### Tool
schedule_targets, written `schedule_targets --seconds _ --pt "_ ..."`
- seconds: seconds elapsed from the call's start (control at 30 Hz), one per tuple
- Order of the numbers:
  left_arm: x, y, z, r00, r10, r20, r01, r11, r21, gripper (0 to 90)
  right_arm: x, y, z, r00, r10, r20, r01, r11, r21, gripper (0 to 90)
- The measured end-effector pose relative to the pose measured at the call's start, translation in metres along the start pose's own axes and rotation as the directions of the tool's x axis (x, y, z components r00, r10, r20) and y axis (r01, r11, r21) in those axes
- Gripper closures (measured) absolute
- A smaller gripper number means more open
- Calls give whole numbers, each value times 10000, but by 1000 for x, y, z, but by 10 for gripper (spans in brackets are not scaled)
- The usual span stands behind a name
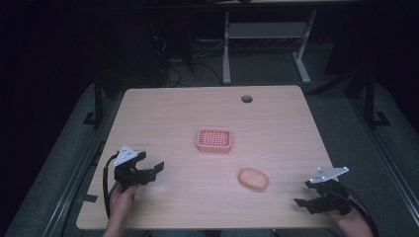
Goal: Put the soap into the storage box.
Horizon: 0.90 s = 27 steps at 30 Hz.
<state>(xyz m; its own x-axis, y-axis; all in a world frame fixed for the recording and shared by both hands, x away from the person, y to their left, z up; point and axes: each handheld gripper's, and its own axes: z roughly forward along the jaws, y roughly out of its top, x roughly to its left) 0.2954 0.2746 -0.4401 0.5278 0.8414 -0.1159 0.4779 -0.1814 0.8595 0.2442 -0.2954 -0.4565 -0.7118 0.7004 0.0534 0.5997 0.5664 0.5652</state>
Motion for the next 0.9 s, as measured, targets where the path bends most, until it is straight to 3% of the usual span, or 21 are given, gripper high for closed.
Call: schedule_targets --seconds 0.2,0.43,0.9 --pt "-1 0 0 10000 -18 32 18 10000 -46 142 4 11 5 9996 -277 -30 278 9989 373 237" --pt "0 0 0 10000 52 14 -52 10000 51 143 4 22 6 9988 -471 -149 477 9978 460 238" --pt "1 0 -1 10000 -5 -27 5 10000 -1 143 8 53 8 9919 -1161 -521 1211 9869 1062 226"
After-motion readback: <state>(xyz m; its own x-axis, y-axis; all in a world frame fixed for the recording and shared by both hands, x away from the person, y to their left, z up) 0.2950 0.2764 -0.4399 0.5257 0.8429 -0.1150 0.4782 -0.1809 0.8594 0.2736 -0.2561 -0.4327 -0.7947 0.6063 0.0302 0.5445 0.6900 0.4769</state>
